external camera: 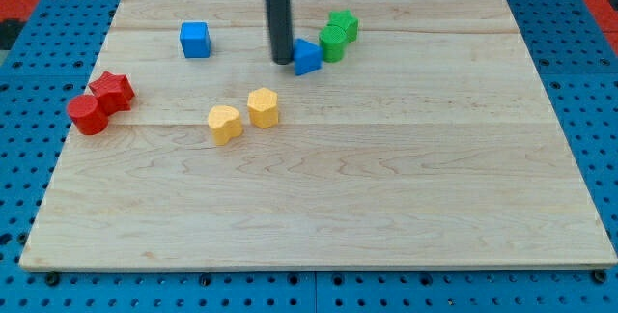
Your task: Move the blue triangle to the center right of the board
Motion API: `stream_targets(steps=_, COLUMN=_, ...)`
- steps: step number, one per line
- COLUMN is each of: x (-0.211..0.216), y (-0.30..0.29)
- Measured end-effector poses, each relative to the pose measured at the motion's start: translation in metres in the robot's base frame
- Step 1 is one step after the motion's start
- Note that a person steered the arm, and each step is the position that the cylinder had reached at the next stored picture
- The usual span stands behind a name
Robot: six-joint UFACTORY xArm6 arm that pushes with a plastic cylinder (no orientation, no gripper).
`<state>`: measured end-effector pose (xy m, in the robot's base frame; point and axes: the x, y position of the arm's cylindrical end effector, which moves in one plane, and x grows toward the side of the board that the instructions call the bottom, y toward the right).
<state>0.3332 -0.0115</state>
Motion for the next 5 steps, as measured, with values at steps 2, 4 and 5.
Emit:
stream_targets(steps=2, x=0.012, y=0.081)
stream_targets(steps=4, x=0.03, y=0.186)
stream_targets(steps=5, x=0.029, y=0.102)
